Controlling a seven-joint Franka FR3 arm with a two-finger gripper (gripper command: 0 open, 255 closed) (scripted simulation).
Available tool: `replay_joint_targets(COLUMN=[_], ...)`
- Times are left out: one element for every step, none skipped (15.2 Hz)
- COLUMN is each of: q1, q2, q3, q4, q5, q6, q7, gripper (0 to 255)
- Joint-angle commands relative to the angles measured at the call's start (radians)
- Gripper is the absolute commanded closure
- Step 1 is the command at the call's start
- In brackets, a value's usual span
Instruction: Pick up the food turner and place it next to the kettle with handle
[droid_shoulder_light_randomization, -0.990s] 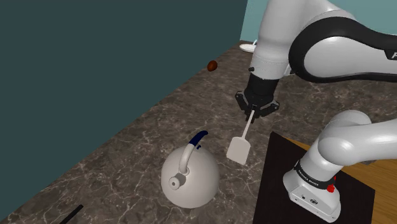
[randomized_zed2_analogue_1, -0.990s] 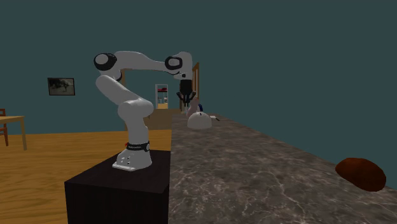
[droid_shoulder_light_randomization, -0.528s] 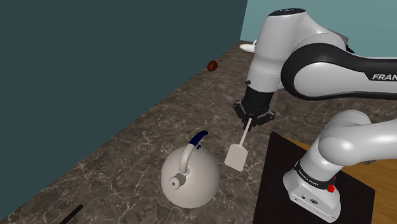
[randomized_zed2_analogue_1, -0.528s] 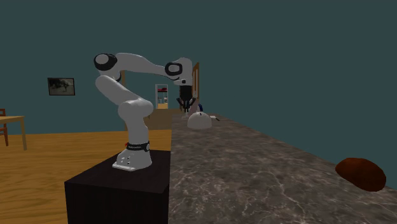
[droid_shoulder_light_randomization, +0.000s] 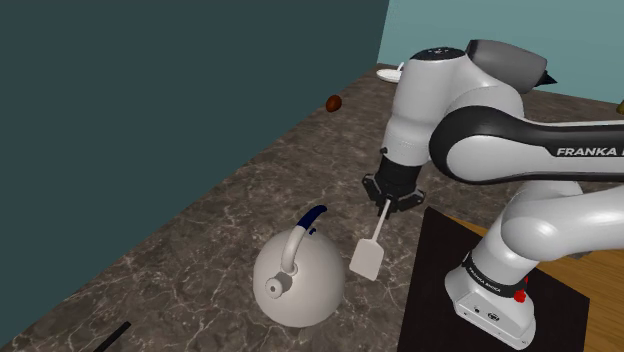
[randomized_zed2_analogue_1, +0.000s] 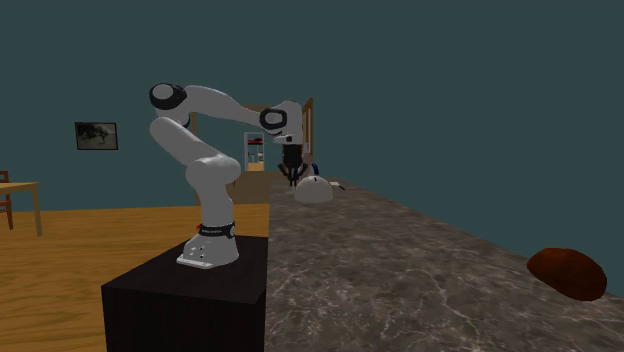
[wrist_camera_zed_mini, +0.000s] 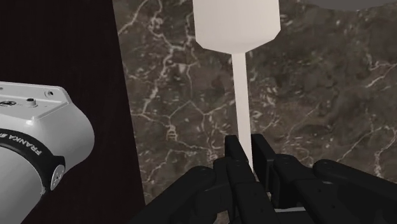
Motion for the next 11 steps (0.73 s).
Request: replay_joint_targets(q1=[0.005,0.006,0.008,0.009,0.01,0.011,0.012,0.013,0.014,0.014,0.015], q2=[0.004,0.008,0.013,0.018,0.024,0.03,0.036,0.043,0.051,0.059,0.068], q3=[0.013,0.02,0.028,0.036,0.043,0.051,0.06,0.068,0.076,0.085,0.094], q4=[-0.022,-0.032,-0.042,-0.052,-0.062,-0.072,-0.081,-0.09,-0.099,-0.108,-0.116], q5=[0.012,0.019,0.025,0.031,0.038,0.044,0.051,0.058,0.064,0.071,0.078], q6=[0.026,0.041,0.055,0.07,0.086,0.101,0.117,0.133,0.149,0.166,0.183], q7=[0.001,0.001,0.0,0.0,0.0,0.0,0.0,0.0,0.0,0.0,0.0], gripper=[255,255,255,255,255,255,255,255,255,255,255])
